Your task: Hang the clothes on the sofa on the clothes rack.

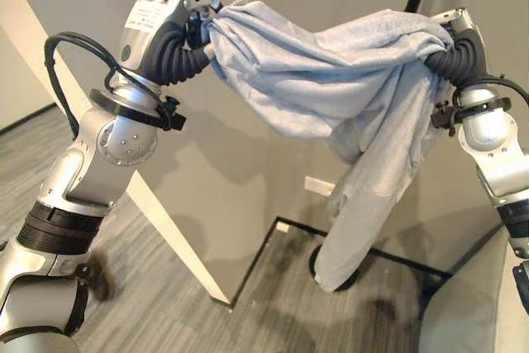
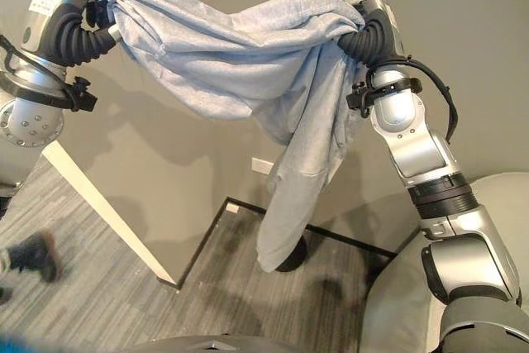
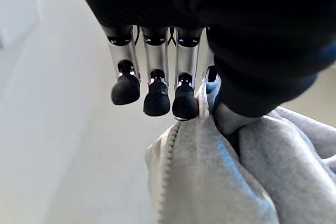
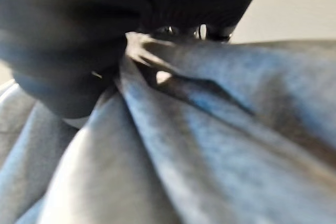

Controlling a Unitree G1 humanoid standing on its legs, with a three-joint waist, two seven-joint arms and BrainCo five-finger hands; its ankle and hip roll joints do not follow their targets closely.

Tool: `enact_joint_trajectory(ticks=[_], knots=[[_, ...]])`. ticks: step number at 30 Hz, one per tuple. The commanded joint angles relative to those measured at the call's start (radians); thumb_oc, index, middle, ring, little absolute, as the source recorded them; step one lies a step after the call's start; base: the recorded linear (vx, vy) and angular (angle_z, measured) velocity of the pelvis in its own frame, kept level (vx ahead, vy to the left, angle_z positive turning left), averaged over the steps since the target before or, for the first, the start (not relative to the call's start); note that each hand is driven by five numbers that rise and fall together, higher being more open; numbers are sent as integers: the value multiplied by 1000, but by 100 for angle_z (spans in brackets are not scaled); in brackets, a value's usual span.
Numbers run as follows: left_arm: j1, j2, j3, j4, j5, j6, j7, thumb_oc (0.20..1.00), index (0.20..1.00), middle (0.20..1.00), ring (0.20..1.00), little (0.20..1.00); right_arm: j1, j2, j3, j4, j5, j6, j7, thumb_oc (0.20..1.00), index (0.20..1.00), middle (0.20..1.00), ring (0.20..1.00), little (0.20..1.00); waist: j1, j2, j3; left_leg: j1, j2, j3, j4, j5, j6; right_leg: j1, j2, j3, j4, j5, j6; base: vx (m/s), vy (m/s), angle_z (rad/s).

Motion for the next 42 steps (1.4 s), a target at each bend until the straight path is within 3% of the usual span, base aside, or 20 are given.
enact_joint_trajectory(ticks=[1,4,5,7,12,17,18,26,27,30,33,34,35,37,42], knots=[[-81,-10,50,30,-25,13,16,200,200,200,200,200,-71,-24,-57,-10,7,-33,-24,200,200,200,200,200,15,-39,14,62,32,-47,111,-181,-35,-48,-39,65,-97,205,37,97,-5,38],[-75,-14,51,23,-19,11,15,200,200,200,200,200,-62,-27,-70,-8,10,-35,-30,200,200,200,200,200,0,-34,19,86,41,-57,93,-186,-47,-64,-21,67,-183,183,33,166,-67,32],[-78,-19,49,23,-16,9,18,200,200,200,200,200,-54,-33,-82,-7,15,-42,-38,200,200,200,200,200,-22,-39,35,110,40,-77,85,-194,-59,-109,3,90,-297,179,49,190,-95,13],[-91,-25,41,30,-2,8,23,200,200,200,200,200,-34,-47,-99,-6,9,-48,-46,200,200,200,200,200,-48,-40,46,138,48,-101,74,-203,-70,-132,39,113,-389,212,73,210,-118,19],[-107,-34,25,34,7,5,14,200,200,200,200,200,26,-62,-148,-17,10,-50,-38,200,200,200,200,200,-73,-63,21,174,64,-137,37,-212,-92,-88,53,144,-436,229,80,159,-155,67],[-70,-79,33,24,-25,5,-8,200,200,200,200,200,124,-95,-210,-57,21,-57,-13,200,200,200,200,200,-105,-52,-31,187,162,-174,25,-186,-142,-50,98,91,-406,184,38,205,-275,63],[-52,-97,44,19,-38,7,-15,200,200,200,200,200,149,-104,-226,-66,31,-62,-8,200,200,200,200,200,-110,-44,-44,185,198,-174,36,-175,-161,-28,129,72,-417,158,17,174,-291,20],[5,-99,82,1,-45,15,-33,200,200,200,200,200,186,-106,-243,-80,50,-81,2,200,200,200,200,200,-106,-36,-62,182,262,-191,127,-83,-205,60,207,57,-460,101,-32,100,-167,-1],[7,-100,83,-1,-45,16,-34,200,200,200,200,200,186,-106,-242,-80,50,-81,2,200,200,200,200,200,-107,-35,-62,181,263,-192,128,-84,-206,61,208,56,-460,100,-33,19,-62,4],[6,-103,91,-7,-44,20,-34,200,200,200,200,200,200,-102,-272,-92,67,-93,-15,200,200,200,200,200,-111,-48,-44,111,256,-190,263,2,-215,111,216,44,-480,86,-55,24,-92,16],[-2,-113,102,-15,-44,16,-32,200,200,200,200,200,218,-106,-308,-120,63,-95,-24,200,200,200,200,200,-123,-64,-30,56,272,-91,249,-54,-188,141,191,18,-488,64,-48,-11,0,35],[-17,-118,97,-15,-47,10,-33,200,200,200,200,200,219,-101,-315,-139,61,-102,-37,200,200,200,200,200,-115,-68,-17,-6,240,-39,192,-90,-178,148,175,8,-490,70,-40,-28,65,58],[-24,-118,91,-12,-48,9,-32,200,200,200,200,200,222,-100,-320,-141,61,-101,-38,200,200,200,200,200,-110,-74,-20,-8,233,-35,190,-88,-174,143,168,11,-489,70,-37,-23,105,63],[-33,-113,78,-8,-30,0,-24,200,200,200,200,200,227,-95,-324,-141,39,-97,-32,200,200,200,200,200,-110,-48,-29,27,192,-21,82,-98,-172,129,160,19,-481,82,-14,-15,187,26],[-31,-108,68,-17,-28,-2,-30,200,200,200,200,200,231,-61,-326,-166,44,-102,-28,200,200,200,200,200,-110,-46,-56,77,177,12,21,-87,-162,132,135,32,-479,92,-2,25,117,-38]])
